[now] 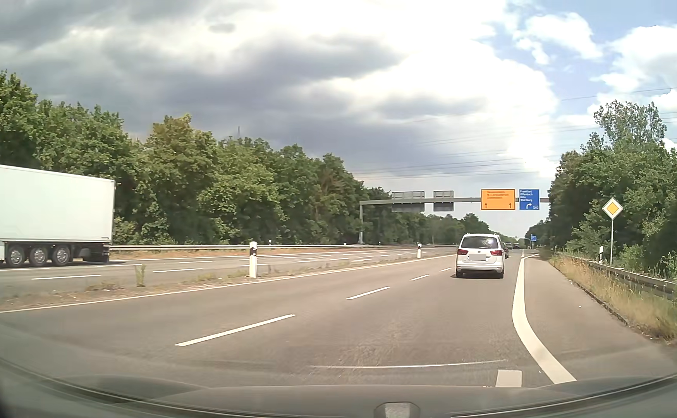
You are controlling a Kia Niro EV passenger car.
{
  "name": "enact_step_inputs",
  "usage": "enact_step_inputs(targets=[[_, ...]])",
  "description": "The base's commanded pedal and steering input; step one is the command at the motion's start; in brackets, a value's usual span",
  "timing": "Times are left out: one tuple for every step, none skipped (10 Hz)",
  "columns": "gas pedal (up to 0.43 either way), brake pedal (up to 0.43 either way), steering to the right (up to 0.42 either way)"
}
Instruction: Follow the waypoints while adhering to traffic rules and regulations
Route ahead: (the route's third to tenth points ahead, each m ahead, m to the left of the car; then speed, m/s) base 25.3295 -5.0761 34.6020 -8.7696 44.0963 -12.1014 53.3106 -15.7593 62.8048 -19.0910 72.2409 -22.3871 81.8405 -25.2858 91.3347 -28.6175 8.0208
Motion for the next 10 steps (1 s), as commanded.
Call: enact_step_inputs(targets=[[0.197, 0.037, 0.155], [0.22, 0.037, 0.144], [0.228, 0.037, 0.134], [0.24, 0.037, 0.127], [0.248, 0.037, 0.119], [0.248, 0.037, 0.11], [0.26, 0.037, 0.104], [0.268, 0.037, 0.094], [0.268, 0.037, 0.083], [0.268, 0.037, 0.074]])
